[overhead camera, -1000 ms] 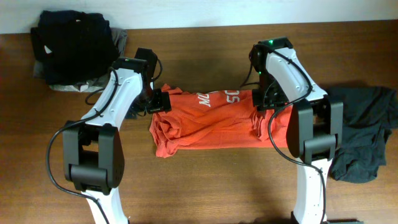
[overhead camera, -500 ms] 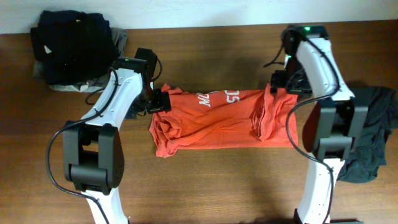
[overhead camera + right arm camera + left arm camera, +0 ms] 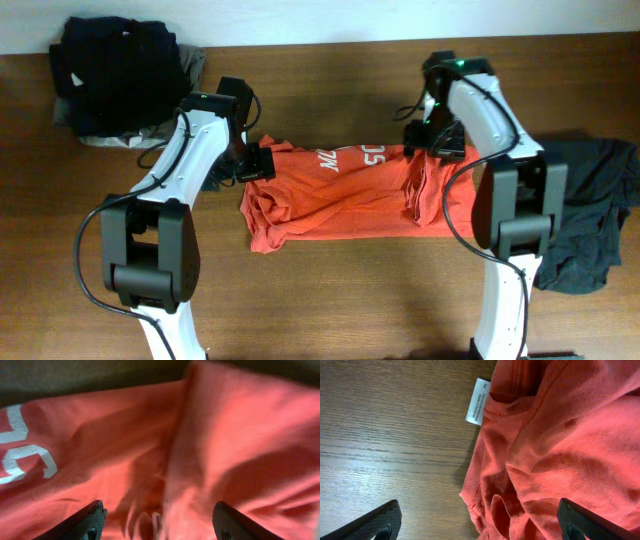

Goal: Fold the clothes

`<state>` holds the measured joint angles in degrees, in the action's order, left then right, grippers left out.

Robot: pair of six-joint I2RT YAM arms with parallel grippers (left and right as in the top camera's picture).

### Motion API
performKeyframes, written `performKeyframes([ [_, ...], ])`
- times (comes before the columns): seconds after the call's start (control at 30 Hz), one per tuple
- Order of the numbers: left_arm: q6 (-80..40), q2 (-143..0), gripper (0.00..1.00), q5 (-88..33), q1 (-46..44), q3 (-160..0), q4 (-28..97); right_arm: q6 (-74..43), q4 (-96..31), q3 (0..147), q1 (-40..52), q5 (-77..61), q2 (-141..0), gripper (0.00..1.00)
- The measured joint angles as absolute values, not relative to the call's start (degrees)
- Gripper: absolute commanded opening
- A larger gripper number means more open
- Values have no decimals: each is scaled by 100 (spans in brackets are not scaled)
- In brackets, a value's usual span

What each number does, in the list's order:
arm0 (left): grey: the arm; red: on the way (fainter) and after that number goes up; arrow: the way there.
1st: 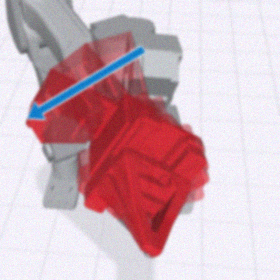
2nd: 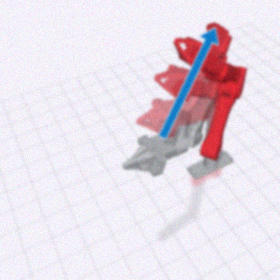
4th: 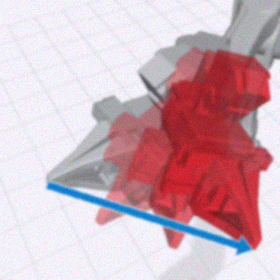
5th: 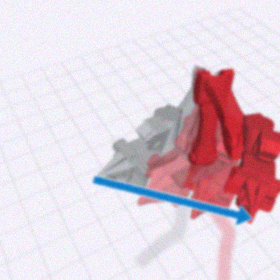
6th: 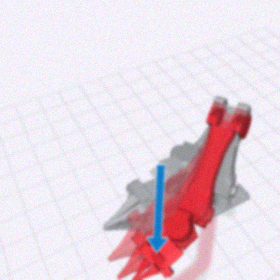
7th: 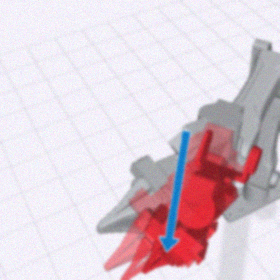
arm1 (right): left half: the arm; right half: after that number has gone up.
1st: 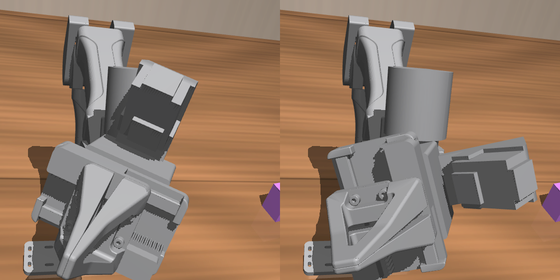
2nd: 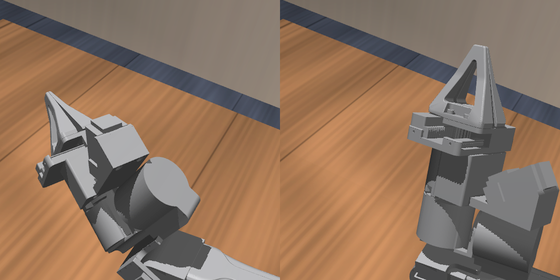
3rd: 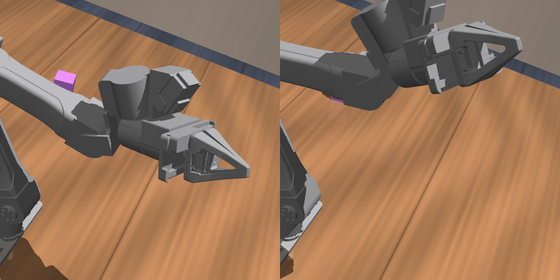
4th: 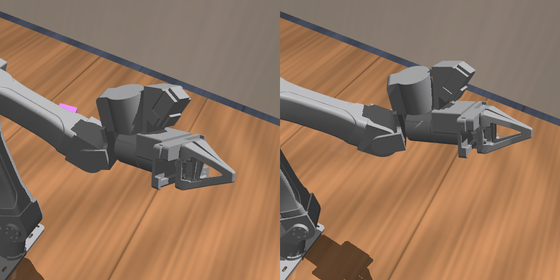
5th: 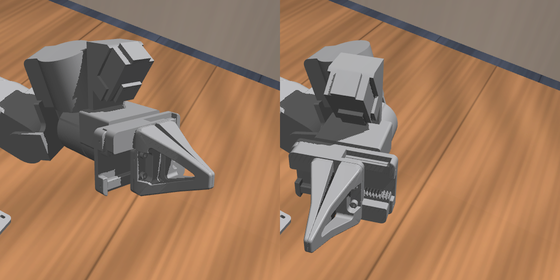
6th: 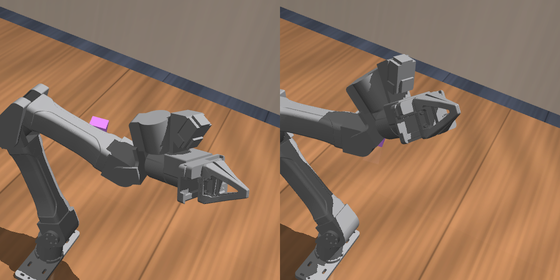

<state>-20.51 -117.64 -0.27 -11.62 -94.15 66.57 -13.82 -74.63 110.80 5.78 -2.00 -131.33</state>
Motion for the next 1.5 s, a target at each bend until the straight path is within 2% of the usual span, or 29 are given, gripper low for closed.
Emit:
performKeyframes([
  [0.13, -2051, -11764, 99, -27, -1162, -9415, 6659, -1529, -7271, 10844, 762, 21, -13133, 72],
  [0.33, -2051, -11764, 99, -25, -1162, -9415, 6659, -1728, -7190, 10696, 760, 235, -13133, 52],
  [0.57, -2051, -11764, 99, -25, -1162, -9415, 6659, -1809, -7170, 10691, 760, 491, -13133, 19],
  [0.63, -2051, -11764, 99, -27, -1162, -9415, 6659, -1817, -7168, 10691, 760, 515, -13133, 6],
  [0.67, -2051, -11764, 99, -27, -1162, -9415, 6659, -1844, -7168, 10691, 760, 517, -13133, 4],
  [1.5, -2051, -11764, 99, -27, -1162, -9415, 6663, -1905, -7603, 10694, 1096, 508, -12853, 4],
])
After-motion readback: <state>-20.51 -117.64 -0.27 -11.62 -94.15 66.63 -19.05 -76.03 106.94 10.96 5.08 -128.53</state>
